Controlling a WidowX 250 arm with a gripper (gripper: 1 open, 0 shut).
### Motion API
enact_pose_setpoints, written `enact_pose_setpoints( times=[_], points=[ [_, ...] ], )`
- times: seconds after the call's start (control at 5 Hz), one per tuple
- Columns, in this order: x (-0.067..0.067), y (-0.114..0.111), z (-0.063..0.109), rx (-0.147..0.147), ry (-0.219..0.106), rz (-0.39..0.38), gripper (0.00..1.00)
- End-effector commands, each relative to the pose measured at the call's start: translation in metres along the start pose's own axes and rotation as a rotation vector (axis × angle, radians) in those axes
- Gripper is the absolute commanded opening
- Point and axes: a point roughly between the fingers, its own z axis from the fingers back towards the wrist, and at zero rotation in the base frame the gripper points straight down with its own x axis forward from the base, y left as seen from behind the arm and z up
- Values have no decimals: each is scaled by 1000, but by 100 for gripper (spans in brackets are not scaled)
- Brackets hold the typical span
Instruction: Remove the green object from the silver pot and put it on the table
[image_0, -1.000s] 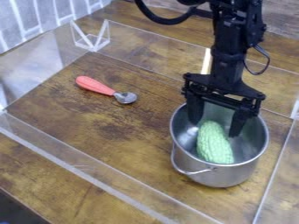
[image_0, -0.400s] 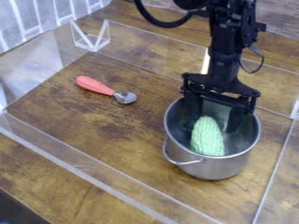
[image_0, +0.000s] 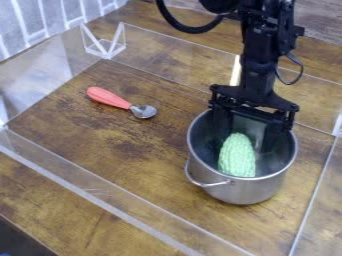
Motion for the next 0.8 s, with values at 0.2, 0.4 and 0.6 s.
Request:
enact_pose_setpoints(
  times=[0.2, 0.4, 0.6],
  points=[
    [14, -1, 18, -24, -59, 13, 100],
    [16, -2, 16, -26, -59, 13, 100],
    [17, -3, 16, -29, -59, 12, 100]
  ],
)
